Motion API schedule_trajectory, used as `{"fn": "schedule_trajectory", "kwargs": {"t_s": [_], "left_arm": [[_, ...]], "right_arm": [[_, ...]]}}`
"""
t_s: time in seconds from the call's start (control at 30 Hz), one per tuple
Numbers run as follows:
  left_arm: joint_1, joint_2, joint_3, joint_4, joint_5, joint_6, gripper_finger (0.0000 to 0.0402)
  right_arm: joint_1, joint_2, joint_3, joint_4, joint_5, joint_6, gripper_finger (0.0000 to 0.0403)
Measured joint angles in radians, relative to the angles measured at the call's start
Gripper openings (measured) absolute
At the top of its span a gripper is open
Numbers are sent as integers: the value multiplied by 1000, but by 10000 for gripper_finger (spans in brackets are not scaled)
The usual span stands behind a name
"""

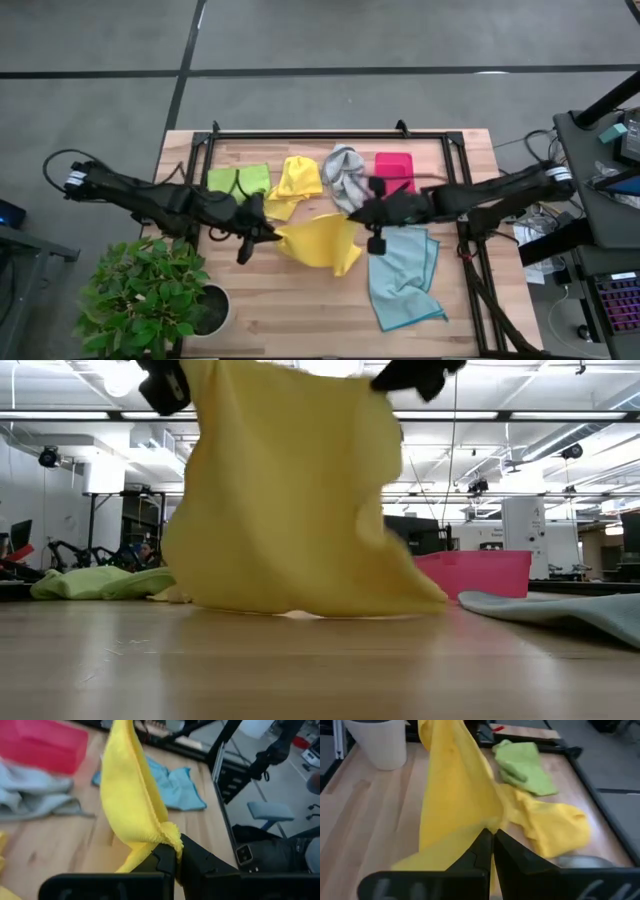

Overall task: Fold microfiber towels
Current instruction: Fold the bottom yellow microfiber towel

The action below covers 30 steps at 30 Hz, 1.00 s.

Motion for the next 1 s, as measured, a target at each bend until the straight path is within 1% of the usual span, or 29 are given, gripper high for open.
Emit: {"fn": "schedule_trajectory", "kwargs": {"t_s": [0.07,0.17,0.3,0.37,0.53,0.63,0.73,0.77,0.93,1.0], "left_arm": [[14,-25,8,-7,0,27,0],[46,-60,33,-17,1,108,0],[117,-78,90,-111,0,173,0],[149,-79,127,-177,0,184,0],[180,-66,166,-349,9,177,0],[179,-52,167,-420,89,166,0],[175,-27,159,-444,202,133,0],[170,-16,158,-449,218,132,0],[161,43,164,-443,217,124,0],[161,68,164,-445,217,118,0]], "right_arm": [[-16,-17,56,-77,21,-10,8],[-37,-18,150,-197,103,-66,8],[-64,-4,265,-305,212,-153,8],[-75,1,299,-331,226,-183,8],[-68,1,303,-374,229,-167,8],[-35,1,279,-424,235,-109,8],[15,6,237,-447,233,-50,8],[32,7,224,-448,230,-32,8],[96,13,188,-437,227,60,8],[106,15,153,-392,195,91,9]]}}
